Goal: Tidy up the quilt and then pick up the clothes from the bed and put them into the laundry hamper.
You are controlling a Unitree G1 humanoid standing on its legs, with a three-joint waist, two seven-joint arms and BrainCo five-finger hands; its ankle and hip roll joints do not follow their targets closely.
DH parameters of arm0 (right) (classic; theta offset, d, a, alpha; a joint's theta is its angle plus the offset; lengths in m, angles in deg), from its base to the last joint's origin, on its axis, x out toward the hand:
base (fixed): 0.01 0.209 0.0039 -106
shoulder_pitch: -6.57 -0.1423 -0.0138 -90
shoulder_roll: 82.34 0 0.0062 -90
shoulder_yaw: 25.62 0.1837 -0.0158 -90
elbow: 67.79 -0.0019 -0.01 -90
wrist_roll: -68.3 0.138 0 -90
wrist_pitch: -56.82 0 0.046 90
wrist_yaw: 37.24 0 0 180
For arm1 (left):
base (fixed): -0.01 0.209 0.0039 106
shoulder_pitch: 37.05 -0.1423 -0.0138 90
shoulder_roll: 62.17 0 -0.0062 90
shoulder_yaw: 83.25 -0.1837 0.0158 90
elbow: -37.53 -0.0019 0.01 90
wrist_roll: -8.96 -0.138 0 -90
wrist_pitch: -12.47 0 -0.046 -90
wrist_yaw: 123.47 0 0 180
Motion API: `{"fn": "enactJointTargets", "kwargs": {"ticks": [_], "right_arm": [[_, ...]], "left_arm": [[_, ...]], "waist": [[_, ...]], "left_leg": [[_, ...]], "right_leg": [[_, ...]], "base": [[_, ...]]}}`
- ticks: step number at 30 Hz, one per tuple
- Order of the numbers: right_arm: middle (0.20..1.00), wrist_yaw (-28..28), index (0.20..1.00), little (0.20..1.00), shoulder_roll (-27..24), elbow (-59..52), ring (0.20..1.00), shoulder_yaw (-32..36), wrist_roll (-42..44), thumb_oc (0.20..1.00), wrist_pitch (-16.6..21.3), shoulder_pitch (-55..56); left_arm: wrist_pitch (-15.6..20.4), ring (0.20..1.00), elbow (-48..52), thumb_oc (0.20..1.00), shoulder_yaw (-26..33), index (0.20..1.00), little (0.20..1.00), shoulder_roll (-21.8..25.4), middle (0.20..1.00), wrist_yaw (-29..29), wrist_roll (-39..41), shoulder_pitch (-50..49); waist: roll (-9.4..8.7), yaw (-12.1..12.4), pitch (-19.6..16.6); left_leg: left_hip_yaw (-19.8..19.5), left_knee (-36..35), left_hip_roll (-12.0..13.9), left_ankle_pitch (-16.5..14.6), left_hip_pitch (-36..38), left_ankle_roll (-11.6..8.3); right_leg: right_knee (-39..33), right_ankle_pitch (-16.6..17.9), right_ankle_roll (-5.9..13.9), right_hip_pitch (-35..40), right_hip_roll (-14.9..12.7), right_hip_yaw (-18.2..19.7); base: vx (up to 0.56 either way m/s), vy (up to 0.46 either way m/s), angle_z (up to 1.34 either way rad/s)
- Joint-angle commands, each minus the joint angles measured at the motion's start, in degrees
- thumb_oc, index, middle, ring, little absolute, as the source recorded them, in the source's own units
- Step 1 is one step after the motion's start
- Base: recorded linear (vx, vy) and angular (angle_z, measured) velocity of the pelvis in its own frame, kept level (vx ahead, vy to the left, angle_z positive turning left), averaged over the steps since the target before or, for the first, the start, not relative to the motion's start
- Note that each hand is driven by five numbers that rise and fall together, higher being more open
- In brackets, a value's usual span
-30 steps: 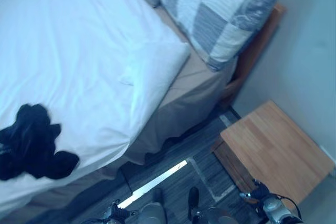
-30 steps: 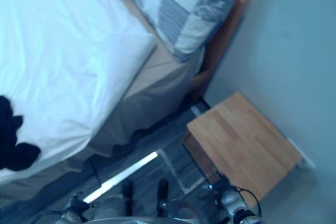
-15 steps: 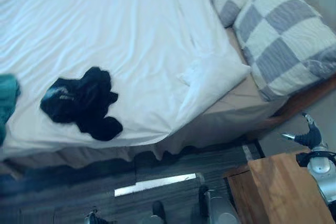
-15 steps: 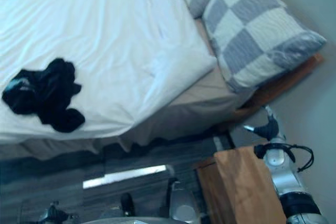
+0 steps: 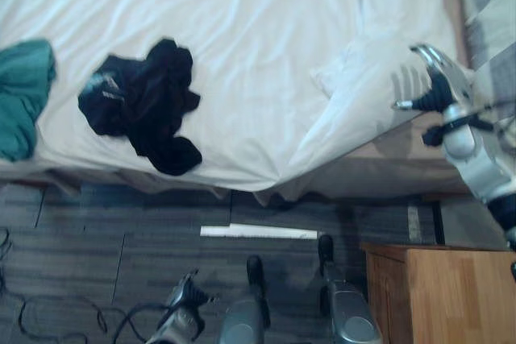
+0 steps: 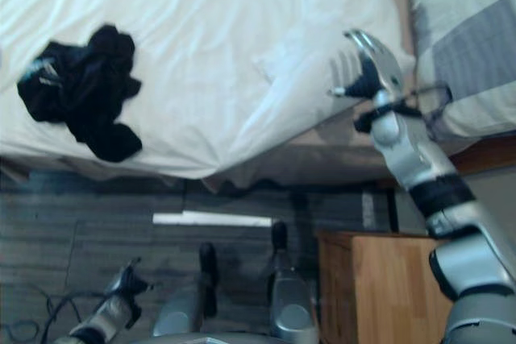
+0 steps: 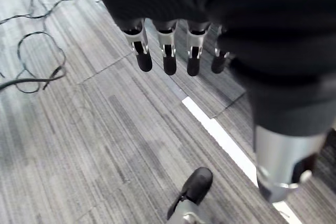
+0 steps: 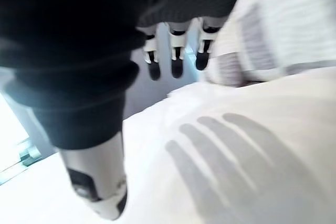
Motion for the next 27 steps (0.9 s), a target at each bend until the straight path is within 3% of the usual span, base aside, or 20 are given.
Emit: {"fn": "enactJointTargets", "kwargs": {"ticks": [1,6,7,9,13,16,17,18,19,20,21,22,23,24,26,27], "right_arm": [[1.0,2.4,1.0,1.0,0.8,5.0,1.0,-4.9,-2.0,1.0,0.6,-10.9],[1.0,2.6,1.0,1.0,5.1,20.4,1.0,-14.7,-3.5,1.0,-0.7,-24.0],[0.473,2.5,0.473,0.473,6.8,27.8,0.473,-16.8,-3.9,0.473,-1.4,-25.9],[0.2,2.1,0.2,0.2,7.3,31.3,0.2,-17.8,-4.3,0.2,-1.5,-26.2],[0.2,1.6,0.2,0.2,7.7,35.0,0.2,-14.7,-2.7,0.2,-1.7,-19.6],[0.2,2.3,0.2,0.2,5.6,24.7,0.2,-7.3,-1.8,0.2,-1.1,-6.1],[0.2,2.7,0.2,0.2,4.8,15.9,0.2,0.7,-1.7,0.2,-0.8,5.4],[0.671,2.8,0.671,0.671,5.6,12.8,0.671,5.0,-1.0,0.671,-0.6,11.4],[1.0,3.4,1.0,1.0,7.1,9.8,1.0,9.9,0.6,1.0,-0.3,17.4],[1.0,3.4,1.0,1.0,7.1,9.5,1.0,10.2,0.5,1.0,-0.5,17.8],[1.0,4.7,1.0,1.0,15.8,5.5,1.0,21.2,11.5,1.0,2.0,31.6],[1.0,4.6,1.0,1.0,15.9,5.2,1.0,21.5,11.5,1.0,2.0,31.9],[1.0,4.1,1.0,1.0,21.0,5.0,1.0,26.2,15.9,1.0,2.8,39.2],[1.0,4.1,1.0,1.0,21.0,4.8,1.0,26.3,15.9,1.0,2.8,39.3],[1.0,3.7,1.0,1.0,28.5,9.3,1.0,30.3,23.1,1.0,3.2,47.4],[1.0,3.5,1.0,1.0,29.9,10.7,1.0,31.0,25.0,1.0,2.9,49.1]], "left_arm": [[1.4,1.0,-3.9,1.0,-1.9,1.0,1.0,5.2,1.0,-3.4,-1.7,4.1],[2.1,1.0,-3.7,1.0,-3.8,1.0,1.0,4.8,1.0,-4.5,-0.1,6.0],[2.5,1.0,-3.3,1.0,-4.7,1.0,1.0,4.5,1.0,-4.8,0.3,6.6],[2.7,1.0,-3.0,1.0,-4.7,1.0,1.0,4.3,1.0,-4.8,0.5,6.4],[3.0,1.0,-1.9,1.0,-3.5,1.0,1.0,3.3,1.0,-5.1,1.9,6.1],[2.0,1.0,-1.9,1.0,-1.8,1.0,1.0,2.5,1.0,-5.1,1.4,5.6],[1.1,1.0,-1.9,1.0,-0.2,1.0,1.0,1.9,1.0,-4.5,0.6,4.6],[0.5,1.0,-2.2,1.0,0.7,1.0,1.0,1.4,1.0,-4.1,0.1,4.1],[-0.1,1.0,-2.3,1.0,1.1,1.0,1.0,1.0,1.0,-3.8,-0.3,3.4],[-0.1,1.0,-2.3,1.0,0.9,1.0,1.0,1.1,1.0,-3.8,-0.3,3.4],[-1.9,1.0,-4.4,1.0,2.8,1.0,1.0,-0.5,1.0,-3.5,-1.0,2.0],[-1.9,1.0,-4.4,1.0,2.6,1.0,1.0,-0.4,1.0,-3.5,-1.0,2.0],[-3.0,1.0,-5.6,1.0,4.4,1.0,1.0,-1.1,1.0,-2.6,-1.6,0.7],[-3.1,1.0,-5.6,1.0,4.3,1.0,1.0,-1.1,1.0,-2.6,-1.6,0.7],[-3.8,1.0,-6.6,1.0,6.5,1.0,1.0,-2.2,1.0,-1.7,-0.5,-1.2],[-4.0,1.0,-6.6,1.0,6.7,1.0,1.0,-2.4,1.0,-1.5,-0.1,-1.3]], "waist": [[-0.87,2.6,0.2],[0.51,3.7,1.9],[1.07,4.3,2.6],[1.44,4.4,2.8],[1.74,4.4,2.2],[1.09,2.9,1.0],[0.68,1.8,-0.5],[0.56,1.2,-1.4],[0.28,0.7,-2.1],[0.24,1.0,-2.2],[-0.21,-1.3,-4.1],[-0.28,-1.1,-4.2],[-0.49,-2.2,-6.6],[-0.53,-2.1,-6.7],[-0.56,-4.6,-9.8],[-0.63,-5.1,-10.5]], "left_leg": [[1.0,1.2,5.2,1.8,-3.2,-3.35],[0.3,0.6,6.0,3.6,-7.6,-4.09],[-0.1,0.7,6.0,4.1,-9.0,-4.15],[-0.3,0.7,6.1,4.4,-9.6,-4.19],[-1.0,0.4,6.2,4.6,-8.0,-4.33],[-0.8,-0.6,6.3,4.0,-4.7,-4.45],[-0.4,-1.3,6.4,3.4,-2.3,-4.38],[-0.1,-1.6,6.4,3.2,-1.5,-4.31],[0.2,-2.1,6.2,2.7,0.2,-4.19],[0.2,-2.1,6.3,2.9,0.0,-4.18],[1.3,-2.8,6.3,1.8,3.0,-3.97],[1.3,-2.9,6.3,2.0,2.9,-3.96],[2.1,-3.0,6.2,1.0,5.0,-3.74],[2.1,-3.1,6.2,1.2,4.9,-3.73],[3.9,-3.6,6.4,0.2,8.0,-3.64],[4.4,-3.7,6.5,0.0,8.8,-3.65]], "right_leg": [[13.2,-15.5,4.88,-3.1,-2.8,1.0],[15.5,-15.5,4.8,-8.3,-2.7,0.0],[16.5,-15.6,4.73,-9.9,-2.6,-0.2],[17.3,-15.8,4.66,-10.8,-2.4,-0.4],[17.1,-16.6,4.3,-8.7,-2.2,-1.0],[15.8,-17.2,4.3,-5.1,-1.9,-1.1],[14.2,-17.3,4.31,-2.4,-1.8,-1.3],[13.3,-16.8,4.28,-1.4,-1.6,-1.4],[12.6,-17.0,4.34,0.2,-1.7,-1.4],[12.3,-16.7,4.32,0.2,-1.6,-1.4],[10.3,-16.1,4.59,3.1,-1.9,-1.1],[10.1,-15.8,4.58,3.1,-1.9,-1.1],[8.3,-15.8,4.7,5.2,-2.0,-0.6],[8.1,-15.4,4.67,5.1,-2.0,-0.6],[5.9,-14.6,4.95,7.5,-1.9,0.8],[5.5,-14.6,5.02,8.1,-1.8,1.2]], "base": [[-0.08,-0.055,0.07],[-0.08,-0.054,0.12],[-0.04,-0.036,0.04],[-0.03,-0.037,0.08],[0.02,-0.013,0.15],[0.09,0.003,0.09],[0.15,-0.008,-0.01],[0.17,0.005,0.03],[0.07,0.011,0.02],[0.16,0.056,-0.1],[0.11,0.047,-0.14],[0.27,0.069,-0.06],[0.13,0.022,-0.08],[0.22,0.055,-0.25],[0.21,0.114,-0.55],[0.17,0.093,-0.48]]}}
